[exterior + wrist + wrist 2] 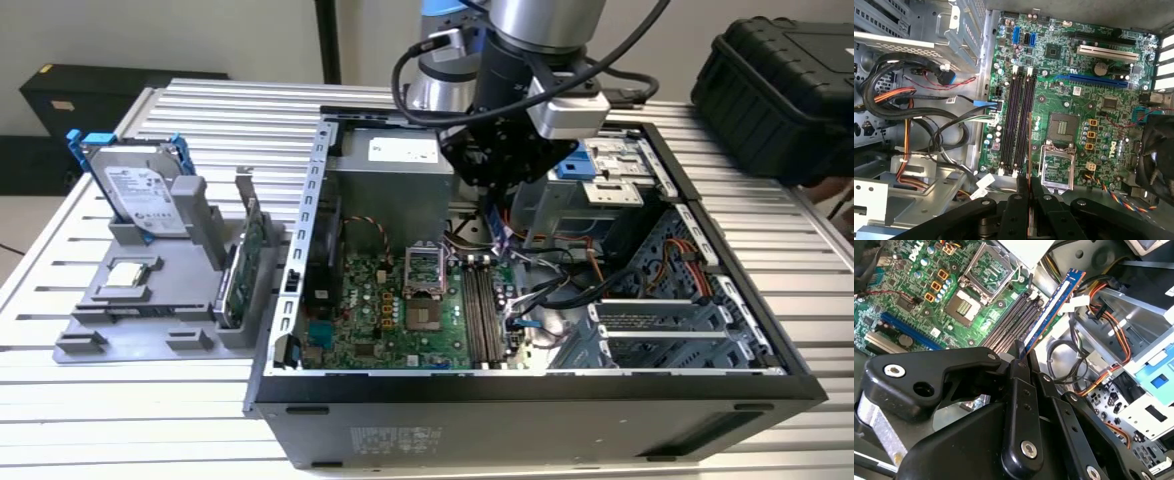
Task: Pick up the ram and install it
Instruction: 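Insert the ram into the slot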
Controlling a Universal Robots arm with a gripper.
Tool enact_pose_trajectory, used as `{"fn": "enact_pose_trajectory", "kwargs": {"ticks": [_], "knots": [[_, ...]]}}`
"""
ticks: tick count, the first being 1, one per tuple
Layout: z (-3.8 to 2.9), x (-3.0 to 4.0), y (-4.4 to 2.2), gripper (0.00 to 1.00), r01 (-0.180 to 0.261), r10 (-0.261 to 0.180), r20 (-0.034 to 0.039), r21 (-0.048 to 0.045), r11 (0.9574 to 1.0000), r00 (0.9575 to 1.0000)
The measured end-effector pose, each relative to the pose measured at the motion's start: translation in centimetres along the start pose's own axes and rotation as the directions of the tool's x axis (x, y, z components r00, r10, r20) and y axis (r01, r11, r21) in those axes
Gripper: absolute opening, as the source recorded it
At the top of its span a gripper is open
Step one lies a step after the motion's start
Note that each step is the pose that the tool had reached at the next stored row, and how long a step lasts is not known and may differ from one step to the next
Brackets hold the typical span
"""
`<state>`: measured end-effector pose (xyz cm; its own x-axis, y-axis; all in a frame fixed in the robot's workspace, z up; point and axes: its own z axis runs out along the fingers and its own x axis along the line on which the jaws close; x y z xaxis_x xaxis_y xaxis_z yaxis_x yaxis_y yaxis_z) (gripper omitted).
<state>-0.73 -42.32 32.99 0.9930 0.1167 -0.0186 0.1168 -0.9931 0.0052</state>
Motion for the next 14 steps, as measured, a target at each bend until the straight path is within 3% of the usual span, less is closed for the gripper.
{"fn": "enact_pose_trajectory", "kwargs": {"ticks": [14], "knots": [[0.91,0.02,-0.01,0.0,0.0,0.0,0.0,-0.0002,1.0,1.0]]}}
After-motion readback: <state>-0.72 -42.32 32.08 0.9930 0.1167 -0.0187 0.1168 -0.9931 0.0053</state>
